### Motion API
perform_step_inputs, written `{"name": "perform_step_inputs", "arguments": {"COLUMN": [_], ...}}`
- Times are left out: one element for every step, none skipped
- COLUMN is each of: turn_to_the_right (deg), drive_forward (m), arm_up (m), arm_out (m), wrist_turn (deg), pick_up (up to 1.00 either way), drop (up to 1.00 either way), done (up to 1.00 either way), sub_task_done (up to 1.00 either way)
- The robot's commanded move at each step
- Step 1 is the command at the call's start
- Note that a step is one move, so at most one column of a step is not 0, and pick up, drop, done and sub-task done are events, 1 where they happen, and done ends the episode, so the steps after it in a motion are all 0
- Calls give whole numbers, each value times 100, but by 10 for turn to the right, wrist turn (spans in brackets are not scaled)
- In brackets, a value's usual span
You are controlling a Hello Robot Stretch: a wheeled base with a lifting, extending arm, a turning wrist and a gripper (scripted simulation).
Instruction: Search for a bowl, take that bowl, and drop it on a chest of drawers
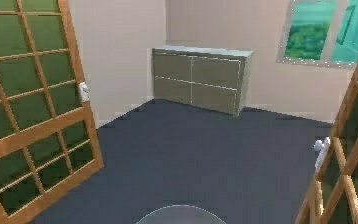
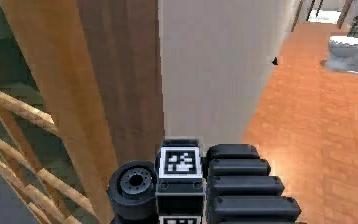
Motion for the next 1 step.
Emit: {"name": "perform_step_inputs", "arguments": {"turn_to_the_right": [0], "drive_forward": [100], "arm_up": [0], "arm_out": [0], "wrist_turn": [0], "pick_up": [0], "drop": [0], "done": [0], "sub_task_done": [0]}}
